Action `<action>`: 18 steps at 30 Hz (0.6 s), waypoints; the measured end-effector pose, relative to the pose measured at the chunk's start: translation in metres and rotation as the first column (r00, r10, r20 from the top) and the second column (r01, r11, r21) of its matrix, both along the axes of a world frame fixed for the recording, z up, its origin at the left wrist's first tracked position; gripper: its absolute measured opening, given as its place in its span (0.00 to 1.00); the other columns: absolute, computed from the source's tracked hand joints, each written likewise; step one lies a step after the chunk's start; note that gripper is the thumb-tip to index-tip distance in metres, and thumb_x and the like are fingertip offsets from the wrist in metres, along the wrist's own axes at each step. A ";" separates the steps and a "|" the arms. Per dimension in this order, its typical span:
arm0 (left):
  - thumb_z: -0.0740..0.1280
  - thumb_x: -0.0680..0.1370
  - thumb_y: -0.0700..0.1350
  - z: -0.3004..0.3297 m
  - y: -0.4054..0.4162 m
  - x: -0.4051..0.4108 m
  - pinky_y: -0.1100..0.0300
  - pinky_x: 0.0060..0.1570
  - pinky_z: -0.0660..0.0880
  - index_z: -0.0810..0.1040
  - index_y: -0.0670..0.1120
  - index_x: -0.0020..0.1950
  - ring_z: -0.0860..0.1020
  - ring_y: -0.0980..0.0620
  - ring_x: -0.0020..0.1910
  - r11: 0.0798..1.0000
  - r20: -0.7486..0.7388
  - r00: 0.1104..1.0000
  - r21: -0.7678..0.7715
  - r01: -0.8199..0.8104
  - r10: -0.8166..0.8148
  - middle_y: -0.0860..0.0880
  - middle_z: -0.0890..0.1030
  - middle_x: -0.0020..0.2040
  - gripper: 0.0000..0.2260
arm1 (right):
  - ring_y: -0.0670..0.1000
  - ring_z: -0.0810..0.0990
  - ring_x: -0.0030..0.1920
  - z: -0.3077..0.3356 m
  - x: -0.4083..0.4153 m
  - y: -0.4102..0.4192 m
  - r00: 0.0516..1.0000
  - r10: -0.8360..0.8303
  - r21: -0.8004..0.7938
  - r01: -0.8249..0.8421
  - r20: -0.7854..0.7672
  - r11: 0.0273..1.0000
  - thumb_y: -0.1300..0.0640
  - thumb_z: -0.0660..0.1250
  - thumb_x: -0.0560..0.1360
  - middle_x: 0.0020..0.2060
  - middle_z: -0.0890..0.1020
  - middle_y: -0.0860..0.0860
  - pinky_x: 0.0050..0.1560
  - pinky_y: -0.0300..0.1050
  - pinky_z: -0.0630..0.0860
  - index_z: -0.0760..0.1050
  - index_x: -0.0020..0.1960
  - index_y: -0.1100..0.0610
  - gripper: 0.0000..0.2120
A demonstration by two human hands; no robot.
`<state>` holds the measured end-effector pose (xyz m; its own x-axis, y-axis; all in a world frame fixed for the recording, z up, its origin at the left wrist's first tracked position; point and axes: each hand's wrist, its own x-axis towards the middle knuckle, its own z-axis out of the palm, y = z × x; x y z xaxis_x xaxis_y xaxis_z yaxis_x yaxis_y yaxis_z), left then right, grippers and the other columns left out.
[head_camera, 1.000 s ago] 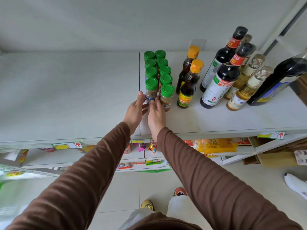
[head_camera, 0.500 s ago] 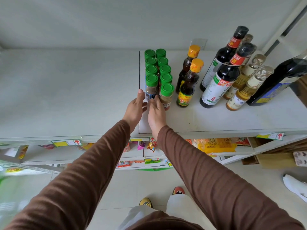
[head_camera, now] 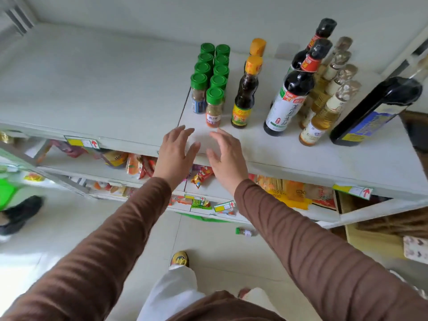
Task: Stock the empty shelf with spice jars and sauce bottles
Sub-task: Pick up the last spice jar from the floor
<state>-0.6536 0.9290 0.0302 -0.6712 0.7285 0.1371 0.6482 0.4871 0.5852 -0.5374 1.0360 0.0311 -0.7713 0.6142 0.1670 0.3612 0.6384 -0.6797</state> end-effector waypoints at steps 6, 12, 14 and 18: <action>0.67 0.81 0.50 -0.020 -0.014 0.102 0.44 0.74 0.61 0.74 0.42 0.71 0.66 0.38 0.75 0.993 -0.151 0.985 -0.065 -0.094 0.083 0.39 0.70 0.74 0.21 | 0.59 0.67 0.73 -0.015 0.088 0.022 0.975 0.170 0.270 -0.205 0.145 0.941 0.57 0.66 0.78 0.73 0.70 0.56 0.75 0.54 0.62 0.72 0.71 0.58 0.22; 0.66 0.81 0.50 -0.057 -0.025 0.177 0.43 0.75 0.60 0.72 0.43 0.72 0.63 0.37 0.76 0.991 -0.181 0.981 -0.098 -0.094 0.075 0.40 0.67 0.76 0.22 | 0.60 0.69 0.72 -0.040 0.168 0.028 0.968 0.198 0.387 -0.242 0.152 0.890 0.58 0.65 0.77 0.72 0.72 0.55 0.74 0.56 0.64 0.73 0.70 0.57 0.22; 0.66 0.81 0.50 -0.076 -0.028 0.194 0.43 0.74 0.60 0.72 0.43 0.72 0.63 0.38 0.76 0.990 -0.159 0.986 -0.123 -0.070 0.050 0.41 0.67 0.77 0.22 | 0.60 0.71 0.71 -0.057 0.192 0.030 0.971 0.182 0.386 -0.230 0.157 0.893 0.59 0.65 0.77 0.71 0.73 0.55 0.73 0.55 0.66 0.74 0.69 0.57 0.21; 0.65 0.82 0.51 -0.127 -0.033 0.224 0.43 0.76 0.57 0.71 0.43 0.74 0.61 0.38 0.77 0.979 -0.075 0.997 -0.203 -0.021 0.006 0.41 0.65 0.78 0.22 | 0.59 0.71 0.69 -0.111 0.228 0.032 0.962 0.139 0.349 -0.217 0.235 0.912 0.57 0.65 0.78 0.70 0.74 0.54 0.71 0.52 0.66 0.74 0.69 0.56 0.20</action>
